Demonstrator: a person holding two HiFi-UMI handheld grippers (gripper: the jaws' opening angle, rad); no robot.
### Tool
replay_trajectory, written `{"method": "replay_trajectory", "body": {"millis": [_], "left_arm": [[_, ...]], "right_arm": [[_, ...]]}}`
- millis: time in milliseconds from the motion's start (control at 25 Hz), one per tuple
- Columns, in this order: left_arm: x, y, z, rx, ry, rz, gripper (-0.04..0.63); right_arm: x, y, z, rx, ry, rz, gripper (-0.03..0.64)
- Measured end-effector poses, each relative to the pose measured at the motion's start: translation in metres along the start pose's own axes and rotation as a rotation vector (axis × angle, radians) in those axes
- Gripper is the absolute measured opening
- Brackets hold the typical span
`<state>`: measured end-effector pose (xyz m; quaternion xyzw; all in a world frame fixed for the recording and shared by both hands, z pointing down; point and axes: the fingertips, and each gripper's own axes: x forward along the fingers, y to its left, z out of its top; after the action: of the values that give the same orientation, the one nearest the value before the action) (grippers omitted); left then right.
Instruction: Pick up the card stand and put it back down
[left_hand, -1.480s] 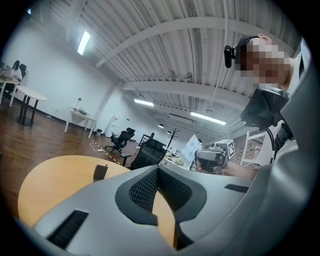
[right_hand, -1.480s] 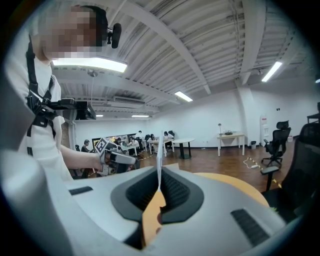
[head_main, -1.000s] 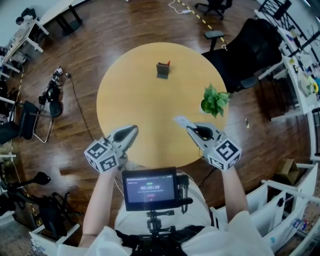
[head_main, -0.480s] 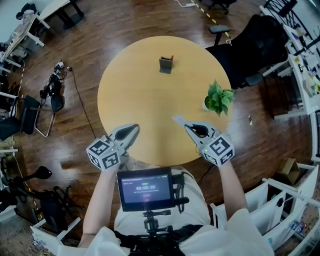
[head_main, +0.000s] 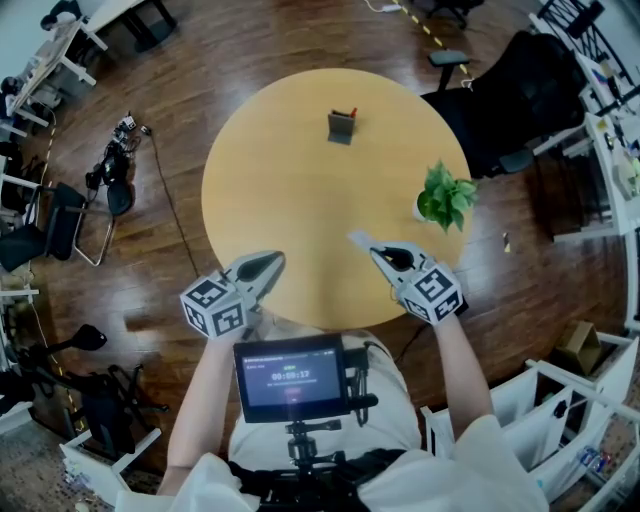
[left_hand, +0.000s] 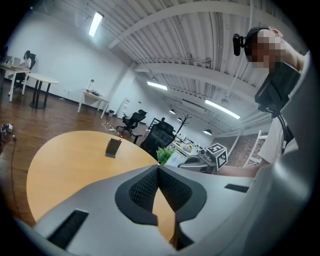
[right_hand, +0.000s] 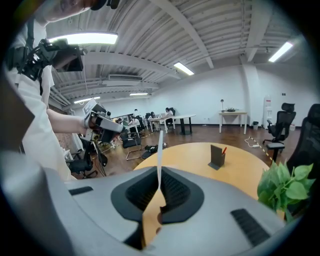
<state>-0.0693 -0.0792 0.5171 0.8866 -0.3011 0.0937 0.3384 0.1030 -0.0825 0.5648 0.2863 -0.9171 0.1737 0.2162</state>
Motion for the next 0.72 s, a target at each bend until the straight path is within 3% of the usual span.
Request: {"method": "replay_trajectory", "body": {"millis": [480,720], "left_arm": [[-0.002,0.01,-0.017,0.024,0.031,0.052,-0.003],[0.004,0.02,-0.026,-0.001,0.025,0.069,-0.003]], "right_arm": [[0.02,-0.002,-0.035,0.046,0.024,0.026,0.025],[0.029,-0.008,-0.059,0.058,0.058,0.028,0.025]]}}
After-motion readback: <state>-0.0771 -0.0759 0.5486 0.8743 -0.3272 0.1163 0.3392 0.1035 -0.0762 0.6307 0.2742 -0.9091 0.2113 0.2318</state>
